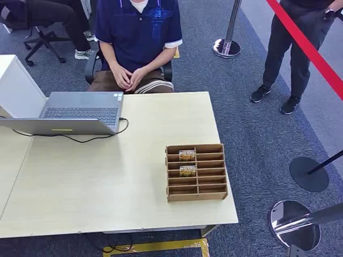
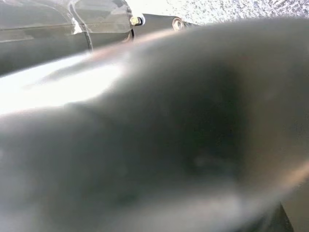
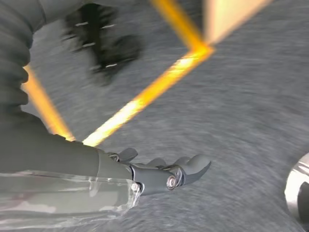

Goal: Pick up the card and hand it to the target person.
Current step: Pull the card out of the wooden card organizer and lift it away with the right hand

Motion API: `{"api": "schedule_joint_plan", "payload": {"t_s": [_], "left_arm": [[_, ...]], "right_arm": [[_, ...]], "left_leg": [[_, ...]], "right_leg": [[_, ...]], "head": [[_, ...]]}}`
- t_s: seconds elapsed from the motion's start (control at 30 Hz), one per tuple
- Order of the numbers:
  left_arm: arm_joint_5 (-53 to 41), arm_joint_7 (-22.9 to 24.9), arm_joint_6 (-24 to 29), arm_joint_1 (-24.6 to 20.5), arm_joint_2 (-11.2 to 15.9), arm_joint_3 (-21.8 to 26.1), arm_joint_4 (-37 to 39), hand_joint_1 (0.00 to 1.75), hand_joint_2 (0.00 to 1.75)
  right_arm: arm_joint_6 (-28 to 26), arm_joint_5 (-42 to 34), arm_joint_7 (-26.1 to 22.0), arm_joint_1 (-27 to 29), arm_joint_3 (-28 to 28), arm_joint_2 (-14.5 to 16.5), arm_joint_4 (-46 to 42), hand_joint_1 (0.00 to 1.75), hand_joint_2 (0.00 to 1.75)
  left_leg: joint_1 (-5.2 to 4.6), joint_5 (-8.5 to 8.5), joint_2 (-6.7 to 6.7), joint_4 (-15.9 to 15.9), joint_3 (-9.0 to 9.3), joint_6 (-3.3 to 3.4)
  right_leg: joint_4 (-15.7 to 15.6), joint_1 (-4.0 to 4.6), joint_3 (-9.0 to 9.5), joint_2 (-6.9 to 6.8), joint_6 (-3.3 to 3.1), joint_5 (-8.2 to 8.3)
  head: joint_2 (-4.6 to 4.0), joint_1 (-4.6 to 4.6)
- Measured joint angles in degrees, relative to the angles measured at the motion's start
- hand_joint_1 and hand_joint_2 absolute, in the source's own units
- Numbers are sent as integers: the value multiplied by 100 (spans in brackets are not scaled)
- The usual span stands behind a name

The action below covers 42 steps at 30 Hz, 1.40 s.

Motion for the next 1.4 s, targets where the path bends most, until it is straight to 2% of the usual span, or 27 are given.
{"api": "schedule_joint_plan", "payload": {"t_s": [0.07,0.33,0.43,0.53,0.73,1.03,1.13,1.23,1.37,1.4], "left_arm": [[11,4,1,1,0,1,0,0,0],[82,12,56,3,6,7,0,0,0],[84,38,74,2,8,7,0,0,0],[87,78,84,0,9,7,0,0,0],[147,110,88,-4,11,7,0,0,0],[216,38,97,3,15,26,0,0,0],[231,14,95,4,16,27,0,0,0],[237,-5,95,6,20,28,0,0,0],[237,-15,94,11,22,27,0,0,0],[236,-15,93,11,23,26,0,0,0]], "right_arm": [[89,-103,-199,-22,-90,-49,-20,0,175],[767,-712,-1565,-321,-420,-312,-404,0,175],[913,-999,-1728,-403,-343,-300,-824,0,175],[787,-1438,-1728,-421,9,-227,-1491,0,175],[307,-2010,-1437,-99,1464,119,-3420,0,175],[-242,-1461,-860,715,3638,560,-6150,0,175],[-525,-886,-578,933,4283,607,-6824,0,175],[-999,60,-151,1130,4917,621,-7361,5,175],[-1458,1256,430,1347,5647,634,-7951,36,175],[-1524,1533,567,1390,5811,636,-8081,38,175]], "left_leg": [[0,0,0,0,-1,0],[0,1,0,0,0,0],[0,1,0,0,2,0],[0,1,0,0,4,0],[0,1,3,0,7,0],[3,1,2,0,5,-1],[3,2,2,0,4,-1],[3,1,2,0,4,-1],[3,1,1,0,5,-1],[3,1,1,0,5,-1]], "right_leg": [[0,0,0,0,0,0],[0,0,3,0,2,2],[1,0,2,0,2,2],[1,0,1,1,2,2],[1,0,0,4,2,2],[3,2,0,3,1,1],[3,2,0,3,1,1],[3,2,0,3,1,1],[3,2,-1,3,1,1],[3,2,-1,3,1,1]], "head": [[0,0],[1,0],[0,-1],[0,0],[-1,0],[0,0],[0,1],[0,1],[-1,0],[-1,1]]}}
